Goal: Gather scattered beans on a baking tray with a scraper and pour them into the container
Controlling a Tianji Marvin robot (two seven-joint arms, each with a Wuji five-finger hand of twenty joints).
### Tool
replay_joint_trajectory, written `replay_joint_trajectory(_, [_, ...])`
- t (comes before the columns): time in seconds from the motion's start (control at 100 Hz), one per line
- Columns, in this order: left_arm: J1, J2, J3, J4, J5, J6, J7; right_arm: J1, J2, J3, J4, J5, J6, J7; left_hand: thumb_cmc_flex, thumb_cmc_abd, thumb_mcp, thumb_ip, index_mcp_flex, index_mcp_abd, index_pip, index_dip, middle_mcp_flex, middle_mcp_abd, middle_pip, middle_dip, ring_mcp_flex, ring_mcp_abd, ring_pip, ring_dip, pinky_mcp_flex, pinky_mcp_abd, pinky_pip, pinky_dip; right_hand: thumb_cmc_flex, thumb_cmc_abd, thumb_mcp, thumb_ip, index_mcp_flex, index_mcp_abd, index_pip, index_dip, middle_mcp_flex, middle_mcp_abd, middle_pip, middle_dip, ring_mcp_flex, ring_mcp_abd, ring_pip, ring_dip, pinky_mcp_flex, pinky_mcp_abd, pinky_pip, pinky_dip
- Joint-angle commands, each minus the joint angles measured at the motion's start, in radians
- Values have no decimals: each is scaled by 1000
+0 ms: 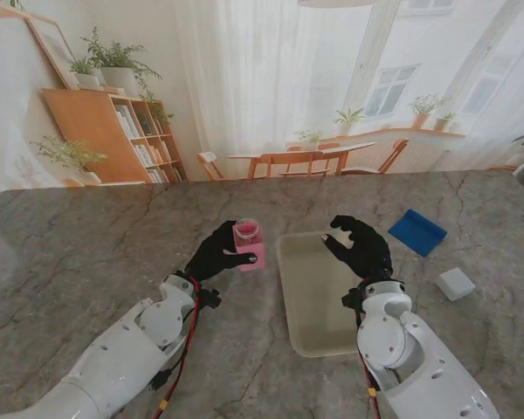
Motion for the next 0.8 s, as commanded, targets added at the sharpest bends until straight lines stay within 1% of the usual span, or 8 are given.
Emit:
replay_joint_trajectory(0.0, [10,18,-11,-30,3,8,8,-9,-1,6,-15,-12,-7,6,257,186,152,38,86,-152,229,63,169,-104,98,78,72,-10,67,36,36,17,82,69,4,19,-20,-12,16,-22,9,-7,16,-17,25,18,9,-25,14,14,5,-2,24,25])
replay_joint_trajectory(0.06, [29,34,-30,-71,44,22,15,-12,5,16,-28,-26,-16,21,257,196,145,37,98,-152,200,61,215,-119,91,124,101,-12,85,56,55,24,99,98,6,19,-20,-12,16,-24,9,-8,16,-19,26,18,10,-27,14,15,6,-2,25,26])
replay_joint_trajectory(0.19, [65,65,-69,-151,134,44,26,-27,38,65,-77,-107,-47,117,258,197,143,37,127,-154,155,56,270,-145,91,181,142,-18,109,87,88,27,124,140,4,23,-25,-12,7,-19,0,-13,13,-19,25,17,14,-26,15,15,13,-1,28,27])
replay_joint_trajectory(0.33, [101,87,-102,-220,196,61,25,-40,71,133,-129,-191,-98,235,258,190,147,39,146,-152,141,50,283,-150,101,207,151,-17,117,100,92,32,130,154,-1,30,-36,-13,-14,-12,-25,-27,-1,-17,22,16,6,-24,14,15,8,-1,30,28])
replay_joint_trajectory(0.51, [128,98,-120,-265,215,71,17,-62,113,229,-174,-324,-168,395,258,180,153,42,157,-153,134,51,286,-148,98,208,149,-12,115,107,87,37,127,162,-2,33,-53,-11,-43,-9,-53,-38,-46,-16,13,11,-15,-18,8,11,-6,-2,28,25])
replay_joint_trajectory(0.63, [132,106,-117,-279,218,70,-9,-77,137,286,-177,-442,-196,477,258,172,157,44,166,-156,132,53,293,-143,99,210,152,-8,117,112,86,39,127,168,-3,22,-52,-10,-81,2,-72,-41,-85,-7,12,10,-36,-11,6,7,-15,-2,32,21])
replay_joint_trajectory(0.7, [130,108,-111,-280,215,64,-22,-83,146,311,-169,-488,-196,509,258,170,157,44,172,-156,130,53,296,-143,101,212,155,-6,121,115,86,40,128,172,-8,15,-48,-10,-109,13,-92,-44,-111,1,18,8,-46,-5,10,2,-17,2,42,13])
replay_joint_trajectory(0.79, [127,109,-101,-281,211,54,-29,-83,149,328,-142,-514,-168,517,258,168,158,44,173,-155,127,54,298,-139,103,218,152,-2,123,119,80,41,129,176,-8,6,-43,-12,-144,24,-116,-47,-148,17,23,4,-66,2,19,0,-35,6,54,6])
